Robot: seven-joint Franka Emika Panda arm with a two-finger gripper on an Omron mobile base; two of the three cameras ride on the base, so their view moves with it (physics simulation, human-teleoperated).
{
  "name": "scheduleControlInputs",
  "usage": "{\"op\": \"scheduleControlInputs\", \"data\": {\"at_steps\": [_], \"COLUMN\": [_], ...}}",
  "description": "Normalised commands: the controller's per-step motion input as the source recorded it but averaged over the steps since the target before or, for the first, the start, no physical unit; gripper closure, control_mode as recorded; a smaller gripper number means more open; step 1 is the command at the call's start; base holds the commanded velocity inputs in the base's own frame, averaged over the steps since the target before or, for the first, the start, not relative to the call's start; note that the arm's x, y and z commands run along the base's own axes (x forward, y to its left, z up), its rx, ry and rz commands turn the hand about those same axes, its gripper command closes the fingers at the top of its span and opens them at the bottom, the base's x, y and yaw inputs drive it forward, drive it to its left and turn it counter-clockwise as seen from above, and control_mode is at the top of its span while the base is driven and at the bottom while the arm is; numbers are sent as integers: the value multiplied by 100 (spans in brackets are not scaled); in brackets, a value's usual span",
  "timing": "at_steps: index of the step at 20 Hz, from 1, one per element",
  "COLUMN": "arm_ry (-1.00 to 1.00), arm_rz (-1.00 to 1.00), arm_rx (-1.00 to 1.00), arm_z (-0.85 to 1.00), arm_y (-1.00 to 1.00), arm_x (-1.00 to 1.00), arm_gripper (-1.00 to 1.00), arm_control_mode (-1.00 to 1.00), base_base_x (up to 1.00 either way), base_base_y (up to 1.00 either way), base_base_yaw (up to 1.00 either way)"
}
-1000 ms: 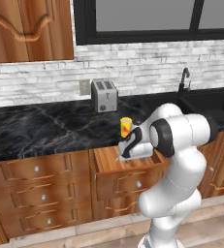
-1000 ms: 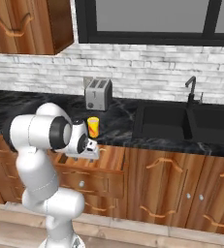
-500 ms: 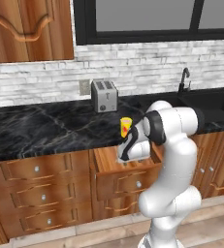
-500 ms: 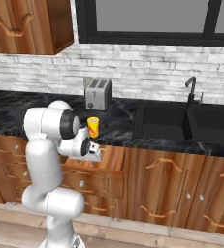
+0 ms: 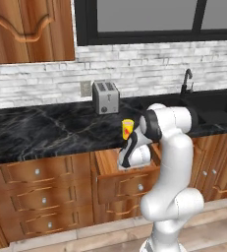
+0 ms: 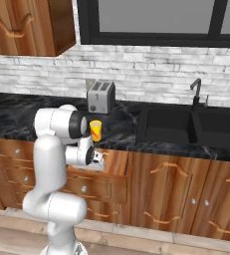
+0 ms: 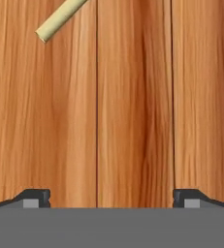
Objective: Pick up the straw from the right drawer and put it inside the smoothie cup.
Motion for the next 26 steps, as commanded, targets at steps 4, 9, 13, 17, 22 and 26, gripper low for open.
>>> {"op": "scheduleControlInputs", "data": {"at_steps": [4,9,13,17,22,26], "arm_ry": [15,12,0,0,-4,-14], "arm_rz": [0,0,0,0,0,0], "arm_rx": [0,0,1,2,5,9], "arm_z": [-19,-7,0,8,52,76], "arm_y": [-1,-13,-23,-22,-2,0], "arm_x": [-47,-95,-100,-96,-26,13], "arm_gripper": [-100,-100,-100,-100,-100,-100], "arm_control_mode": [-100,-100,-100,-100,-100,-100], "base_base_x": [0,0,0,0,0,0], "base_base_y": [0,0,0,0,0,0], "base_base_yaw": [0,0,0,0,0,0]}}
